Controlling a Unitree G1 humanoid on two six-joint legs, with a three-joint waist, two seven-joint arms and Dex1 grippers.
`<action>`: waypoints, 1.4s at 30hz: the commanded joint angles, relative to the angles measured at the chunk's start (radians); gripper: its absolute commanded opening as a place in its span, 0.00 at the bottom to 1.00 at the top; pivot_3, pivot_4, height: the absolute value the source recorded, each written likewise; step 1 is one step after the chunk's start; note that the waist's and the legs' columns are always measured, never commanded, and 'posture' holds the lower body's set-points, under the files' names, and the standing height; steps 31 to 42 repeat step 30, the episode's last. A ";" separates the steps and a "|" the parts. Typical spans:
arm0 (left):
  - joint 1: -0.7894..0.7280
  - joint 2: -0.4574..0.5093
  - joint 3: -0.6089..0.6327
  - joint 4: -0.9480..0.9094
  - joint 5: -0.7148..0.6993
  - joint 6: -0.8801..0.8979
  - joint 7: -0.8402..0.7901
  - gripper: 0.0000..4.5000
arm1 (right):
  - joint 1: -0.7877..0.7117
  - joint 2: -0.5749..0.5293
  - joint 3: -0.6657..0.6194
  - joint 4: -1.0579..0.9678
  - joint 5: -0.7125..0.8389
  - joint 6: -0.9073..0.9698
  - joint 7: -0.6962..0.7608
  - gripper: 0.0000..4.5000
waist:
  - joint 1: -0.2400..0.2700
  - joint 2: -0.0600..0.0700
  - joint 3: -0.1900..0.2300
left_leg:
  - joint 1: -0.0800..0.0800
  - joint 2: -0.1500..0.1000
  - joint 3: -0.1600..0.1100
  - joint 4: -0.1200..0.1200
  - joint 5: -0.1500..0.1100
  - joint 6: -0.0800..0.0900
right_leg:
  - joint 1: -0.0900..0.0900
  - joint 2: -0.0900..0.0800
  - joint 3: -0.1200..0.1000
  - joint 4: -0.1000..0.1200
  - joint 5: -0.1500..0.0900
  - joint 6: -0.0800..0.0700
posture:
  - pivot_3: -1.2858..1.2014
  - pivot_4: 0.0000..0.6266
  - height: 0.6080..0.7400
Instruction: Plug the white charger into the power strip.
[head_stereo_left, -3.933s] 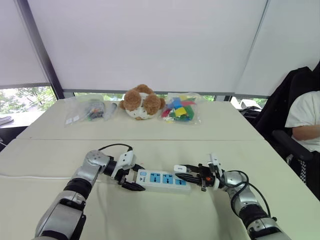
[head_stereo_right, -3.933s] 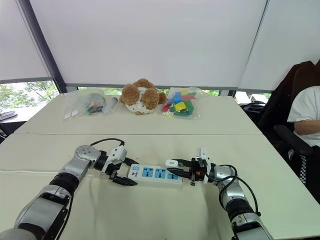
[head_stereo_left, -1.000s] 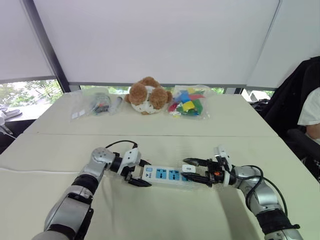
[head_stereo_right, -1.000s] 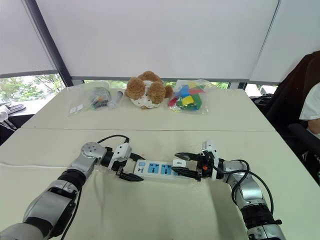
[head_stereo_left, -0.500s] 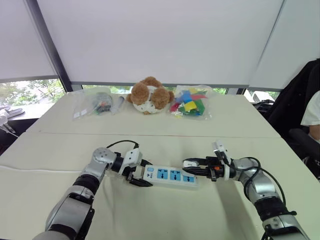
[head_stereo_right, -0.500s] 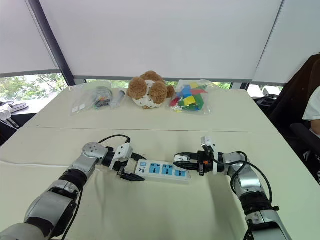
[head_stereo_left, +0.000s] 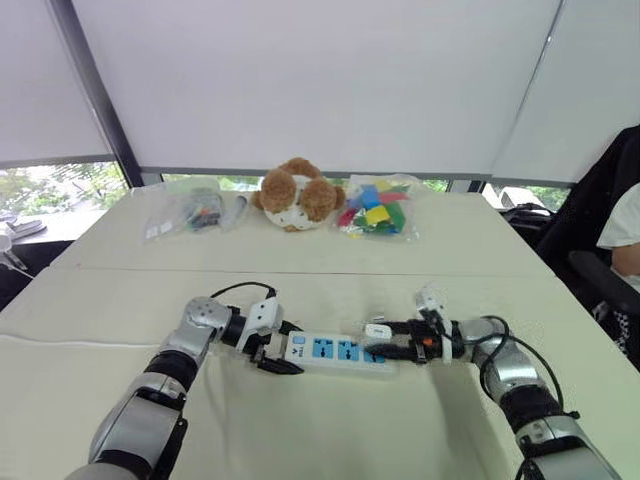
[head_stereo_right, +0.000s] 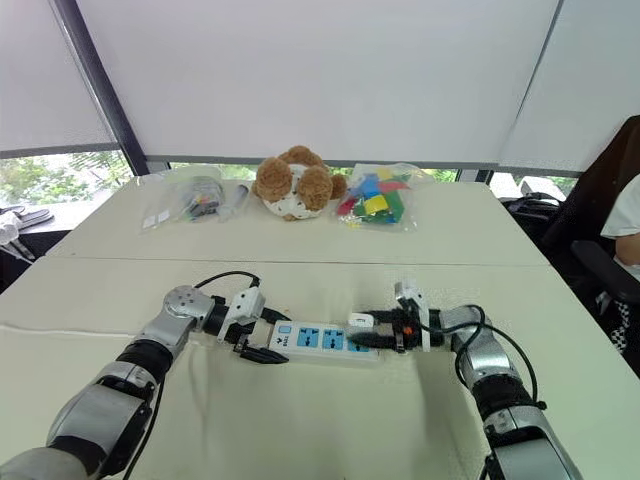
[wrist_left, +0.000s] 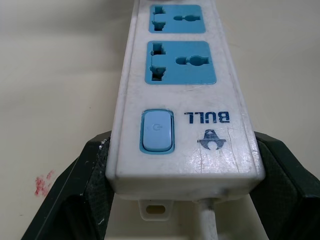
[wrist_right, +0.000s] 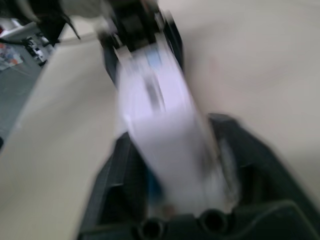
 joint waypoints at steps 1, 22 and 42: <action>0.017 0.026 0.021 0.005 0.013 0.020 0.044 0.67 | 0.022 -0.046 -0.059 -0.162 0.043 0.046 -0.024 0.82 | 0.002 0.001 0.001 | -0.001 0.000 0.000 0.000 0.000 0.000 | -0.001 0.000 0.000 0.000 0.001 0.001 | 0.52 0.24 0.99; 0.519 0.351 0.414 -0.940 -0.386 0.858 0.307 0.99 | 0.710 -0.322 -0.572 -0.901 0.353 0.576 -0.299 0.83 | 0.003 0.001 0.009 | -0.016 0.001 0.001 0.000 0.001 -0.002 | -0.018 -0.001 0.000 0.006 -0.001 0.002 | 0.52 0.24 0.99; 0.615 0.149 0.479 -1.005 -0.384 0.826 0.614 0.99 | 0.634 -0.233 -0.487 -0.822 0.283 0.576 -0.463 0.83 | 0.005 -0.001 0.010 | -0.015 0.000 0.002 0.001 0.002 -0.003 | -0.015 -0.001 0.001 0.001 0.000 0.001 | 0.52 0.24 0.99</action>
